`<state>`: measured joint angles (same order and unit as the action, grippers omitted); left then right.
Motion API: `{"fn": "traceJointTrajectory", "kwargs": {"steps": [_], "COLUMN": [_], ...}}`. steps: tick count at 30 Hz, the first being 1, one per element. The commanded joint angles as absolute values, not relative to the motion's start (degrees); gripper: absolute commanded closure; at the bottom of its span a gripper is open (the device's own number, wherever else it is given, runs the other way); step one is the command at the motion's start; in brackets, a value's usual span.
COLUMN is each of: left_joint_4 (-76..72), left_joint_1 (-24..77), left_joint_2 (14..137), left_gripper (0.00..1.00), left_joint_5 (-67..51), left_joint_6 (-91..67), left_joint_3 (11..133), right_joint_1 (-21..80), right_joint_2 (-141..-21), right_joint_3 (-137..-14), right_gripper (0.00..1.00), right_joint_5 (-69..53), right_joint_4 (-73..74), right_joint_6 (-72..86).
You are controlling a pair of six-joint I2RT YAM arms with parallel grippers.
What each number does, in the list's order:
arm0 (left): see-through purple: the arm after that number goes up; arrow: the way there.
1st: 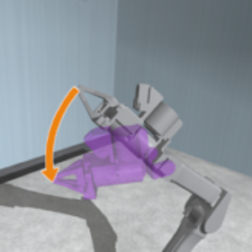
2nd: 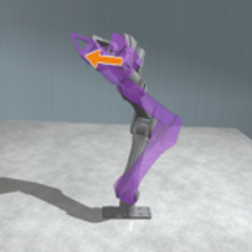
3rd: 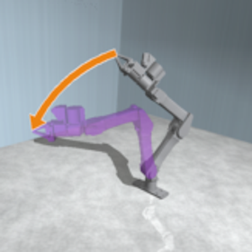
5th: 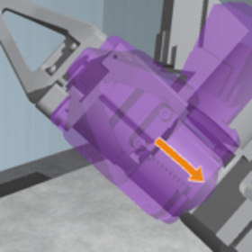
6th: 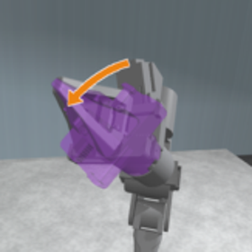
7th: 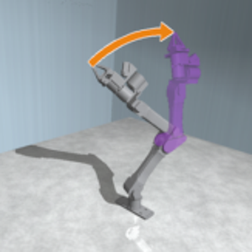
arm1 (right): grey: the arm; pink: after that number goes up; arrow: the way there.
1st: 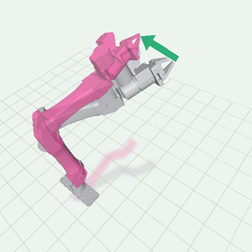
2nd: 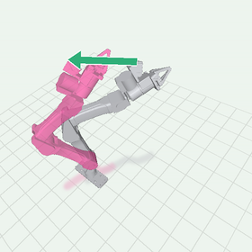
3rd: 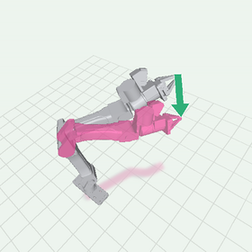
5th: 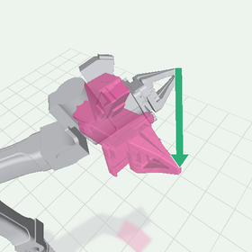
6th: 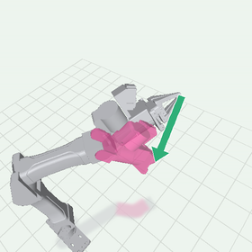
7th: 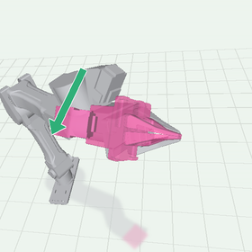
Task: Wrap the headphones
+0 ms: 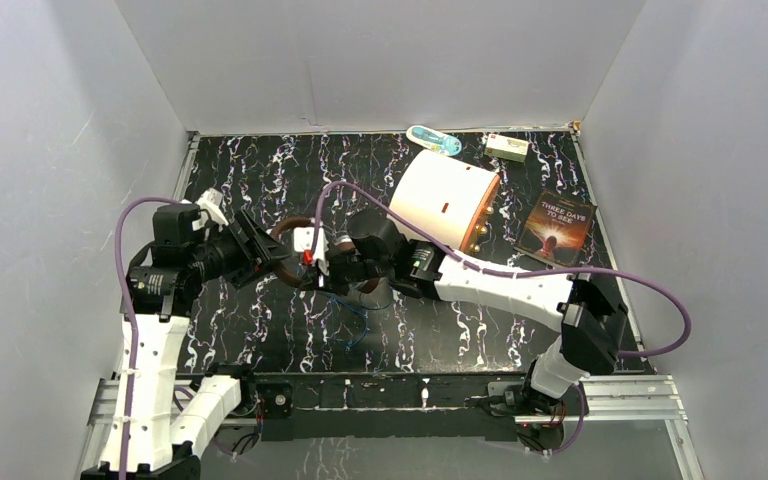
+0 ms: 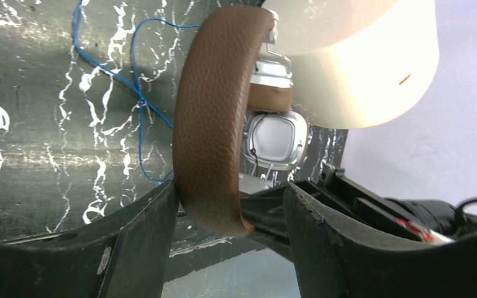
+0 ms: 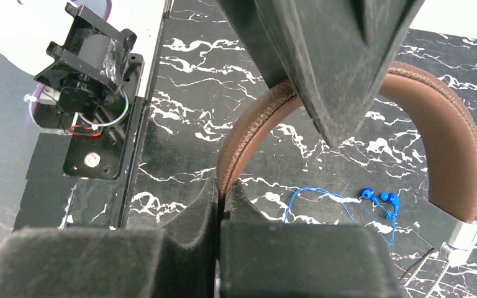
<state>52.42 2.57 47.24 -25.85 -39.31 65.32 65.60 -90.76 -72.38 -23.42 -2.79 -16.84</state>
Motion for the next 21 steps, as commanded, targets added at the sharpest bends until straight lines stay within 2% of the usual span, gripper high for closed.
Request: {"fn": "traceJointTrajectory", "kwargs": {"steps": [1,4,11,14,17,18,19,21], "left_joint_4": [53.6,53.3,49.2,49.1,50.5,51.2,51.9,52.6], "left_joint_1": [2.7,2.6,2.7,2.7,2.6,2.6,2.7,2.6], "left_joint_2": [48.7,48.5,48.2,48.0,46.8,46.5,46.2,45.5], "left_gripper": [0.41,0.42,0.57,0.71,0.94,1.00,1.00,1.00], "left_joint_5": [-21.8,-20.0,-19.5,-20.4,-20.4,-20.5,-20.7,-22.4], "left_joint_6": [-37.1,-36.4,-37.3,-36.6,-36.2,-36.1,-36.1,-36.7], "left_joint_3": [65.8,64.2,61.7,61.5,62.5,63.0,63.7,64.5], "right_joint_1": [67.5,67.9,69.8,70.8,71.0,71.0,70.9,71.0], "right_joint_2": [-90.3,-90.6,-91.9,-91.7,-91.2,-90.8,-90.2,-88.7], "right_joint_3": [-77.3,-77.8,-78.5,-78.1,-78.3,-78.7,-79.0,-79.8], "right_gripper": [1.00,1.00,1.00,1.00,1.00,0.97,0.87,0.54], "right_joint_5": [-18.9,-18.7,-17.6,-16.6,-16.1,-16.0,-15.7,-13.9], "right_joint_4": [-6.6,-6.6,-5.7,-5.4,-3.7,-2.6,-0.8,5.3], "right_joint_6": [-17.0,-16.7,-17.1,-17.0,-15.0,-14.0,-12.9,-9.4]}}
